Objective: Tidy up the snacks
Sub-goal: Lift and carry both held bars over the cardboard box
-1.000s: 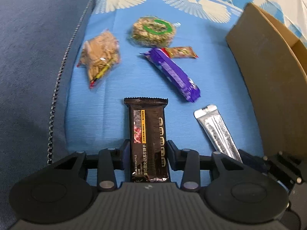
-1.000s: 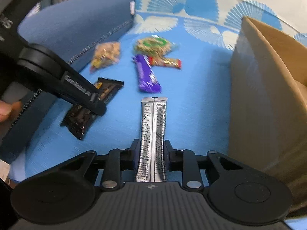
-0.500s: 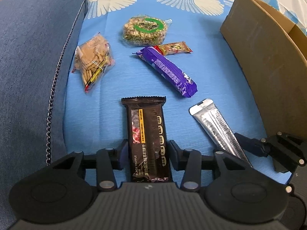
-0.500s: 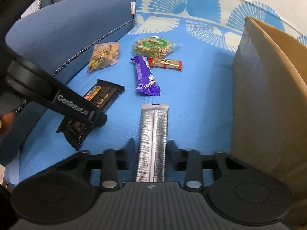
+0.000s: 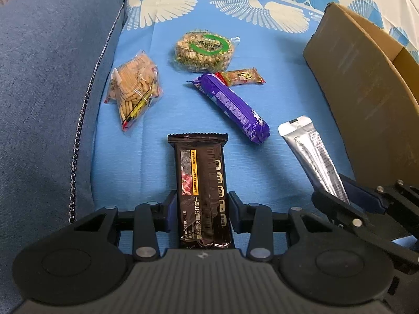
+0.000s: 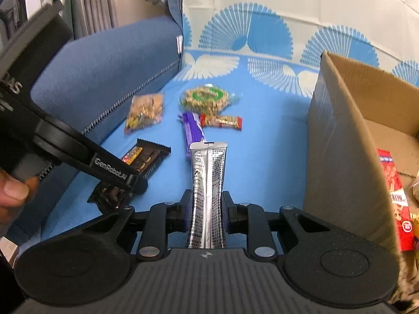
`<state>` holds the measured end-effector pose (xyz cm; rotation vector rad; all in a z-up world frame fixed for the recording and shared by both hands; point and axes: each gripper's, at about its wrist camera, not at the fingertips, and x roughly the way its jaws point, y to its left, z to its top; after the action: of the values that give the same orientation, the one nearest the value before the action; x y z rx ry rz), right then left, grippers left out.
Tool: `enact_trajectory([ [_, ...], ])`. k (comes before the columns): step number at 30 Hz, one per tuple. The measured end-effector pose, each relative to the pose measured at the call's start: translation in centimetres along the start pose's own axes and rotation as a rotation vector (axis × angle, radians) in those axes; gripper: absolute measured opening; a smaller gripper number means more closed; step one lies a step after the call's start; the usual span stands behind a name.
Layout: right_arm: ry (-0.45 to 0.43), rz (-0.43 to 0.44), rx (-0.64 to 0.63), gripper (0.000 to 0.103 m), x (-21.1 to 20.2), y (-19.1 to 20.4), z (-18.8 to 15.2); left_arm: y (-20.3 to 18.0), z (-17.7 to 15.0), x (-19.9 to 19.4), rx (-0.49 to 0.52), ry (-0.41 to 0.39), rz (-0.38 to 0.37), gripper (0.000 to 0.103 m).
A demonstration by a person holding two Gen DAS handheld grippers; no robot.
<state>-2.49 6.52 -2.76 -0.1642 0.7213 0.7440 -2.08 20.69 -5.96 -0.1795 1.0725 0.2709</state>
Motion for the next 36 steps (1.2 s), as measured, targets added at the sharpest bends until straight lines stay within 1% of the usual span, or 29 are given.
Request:
enact_trajectory([
  [10,-0.026,0.007,-0.008,0.024,-0.6,0.1,0.2,0.0,-0.1,-0.3,-0.002,-0.009,0.002,0.044],
  [12,-0.04,0.007,-0.016,0.024,-0.9,0.1,0.1,0.1,0.0,-0.6,-0.009,-0.021,0.002,0.044],
  [15,-0.073,0.009,-0.035,0.024,-1.9,0.2,0.2,0.1,0.3,-1.5,-0.027,-0.059,-0.007,0.044],
  [20,-0.148,0.022,-0.026,0.024,-4.1,-0.8,1.4,-0.2,1.2,-3.5,-0.055,-0.16,-0.04,0.044],
  [26,-0.243,0.014,0.037,0.024,-8.1,-3.9,5.0,-1.0,2.4,-6.0,-0.09,-0.294,-0.08,0.044],
  [29,-0.295,-0.013,0.02,0.024,-10.0,-5.7,7.1,-1.7,2.8,-7.1,-0.094,-0.364,-0.089,0.044],
  [32,-0.339,-0.067,0.011,0.024,-11.0,-8.1,8.0,-2.5,3.2,-8.1,-0.093,-0.426,-0.094,0.044],
  [34,-0.347,-0.096,0.054,0.024,-11.0,-10.0,7.8,-3.2,3.7,-8.6,-0.089,-0.468,-0.103,0.044],
  [36,-0.331,-0.117,0.114,0.024,-10.8,-11.6,7.1,-4.2,4.0,-9.3,-0.079,-0.514,-0.114,0.044],
])
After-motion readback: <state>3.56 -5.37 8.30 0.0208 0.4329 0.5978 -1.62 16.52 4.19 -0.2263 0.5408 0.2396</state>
